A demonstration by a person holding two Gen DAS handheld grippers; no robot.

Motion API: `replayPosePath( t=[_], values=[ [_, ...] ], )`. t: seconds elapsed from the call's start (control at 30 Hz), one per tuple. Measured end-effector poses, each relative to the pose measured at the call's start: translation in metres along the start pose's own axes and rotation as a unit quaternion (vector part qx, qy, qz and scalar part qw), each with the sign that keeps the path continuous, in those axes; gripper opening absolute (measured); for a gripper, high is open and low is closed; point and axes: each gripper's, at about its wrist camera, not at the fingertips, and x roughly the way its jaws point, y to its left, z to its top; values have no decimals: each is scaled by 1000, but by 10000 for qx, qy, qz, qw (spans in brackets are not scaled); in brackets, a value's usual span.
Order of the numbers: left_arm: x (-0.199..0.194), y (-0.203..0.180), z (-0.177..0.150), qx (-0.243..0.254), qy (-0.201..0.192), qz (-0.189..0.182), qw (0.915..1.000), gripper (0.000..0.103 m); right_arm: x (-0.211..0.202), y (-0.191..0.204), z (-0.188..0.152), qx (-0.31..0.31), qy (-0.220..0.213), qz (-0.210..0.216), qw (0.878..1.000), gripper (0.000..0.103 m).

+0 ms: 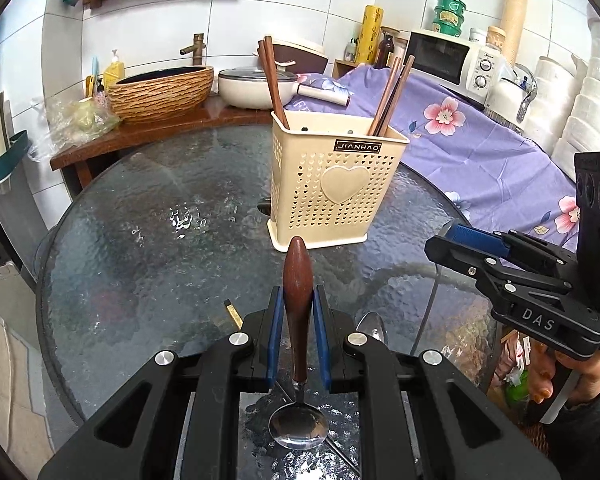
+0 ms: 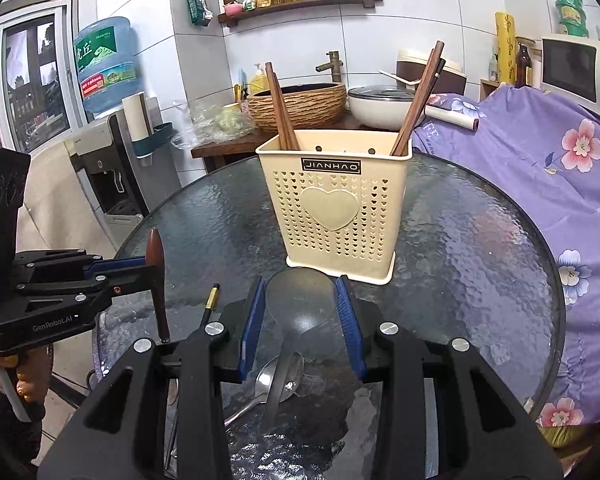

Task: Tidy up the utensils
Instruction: 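Lift both spoons upright and carry them above the cream holder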

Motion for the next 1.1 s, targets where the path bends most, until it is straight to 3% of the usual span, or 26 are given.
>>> replayPosePath(
  t=[0.7, 1.1],
  values=[
    [-16, 0, 5, 5, -181, -99, 9998, 14, -2, -2, 8, 44, 44, 217, 9997, 37],
    [-29, -3, 40, -117, -586, -297, 9978, 14, -13, -11, 40, 111, -189, 331, 9992, 37]
  ],
)
